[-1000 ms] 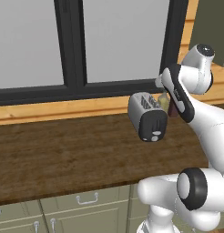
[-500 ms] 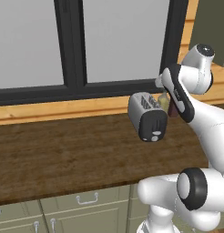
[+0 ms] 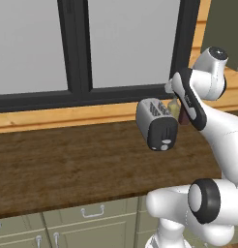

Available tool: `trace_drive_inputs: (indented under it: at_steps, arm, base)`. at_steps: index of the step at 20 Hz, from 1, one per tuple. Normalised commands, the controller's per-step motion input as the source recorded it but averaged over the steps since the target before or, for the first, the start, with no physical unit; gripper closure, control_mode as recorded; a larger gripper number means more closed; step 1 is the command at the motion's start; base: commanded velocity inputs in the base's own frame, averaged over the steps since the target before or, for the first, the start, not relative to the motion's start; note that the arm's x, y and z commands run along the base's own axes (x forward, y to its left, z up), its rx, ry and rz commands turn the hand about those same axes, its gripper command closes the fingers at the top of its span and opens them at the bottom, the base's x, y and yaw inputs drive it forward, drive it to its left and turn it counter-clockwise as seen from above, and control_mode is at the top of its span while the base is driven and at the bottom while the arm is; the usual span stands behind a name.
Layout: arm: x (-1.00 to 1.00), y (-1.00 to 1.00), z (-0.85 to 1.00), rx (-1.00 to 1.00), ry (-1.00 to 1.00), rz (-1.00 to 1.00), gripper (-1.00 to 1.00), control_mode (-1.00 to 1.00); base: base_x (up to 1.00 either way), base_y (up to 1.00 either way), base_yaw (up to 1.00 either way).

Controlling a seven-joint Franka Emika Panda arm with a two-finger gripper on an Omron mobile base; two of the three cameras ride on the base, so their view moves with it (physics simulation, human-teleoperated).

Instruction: Start the toaster. Once the lever pops up, take the bread to the plate on the dining counter.

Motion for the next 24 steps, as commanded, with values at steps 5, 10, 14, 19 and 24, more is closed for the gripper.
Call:
trace_drive_inputs:
  at_steps: [5,10,14,19,24]
  arm:
    - [0.0,0.0,0.0,0.0,0.0,0.0,-1.0,-1.0]
    - [0.0,0.0,0.0,0.0,0.0,0.0,-1.0,-1.0]
    - [0.0,0.0,0.0,0.0,0.0,0.0,-1.0,-1.0]
    - [0.0,0.0,0.0,0.0,0.0,0.0,-1.0,-1.0]
    - [0.0,0.0,0.0,0.0,0.0,0.0,-1.0,-1.0]
  base:
    - [0.0,0.0,0.0]
    - [0.0,0.0,0.0]
    - [0.0,0.0,0.0]
    - [0.0,0.0,0.0]
    - [0.0,0.0,0.0]
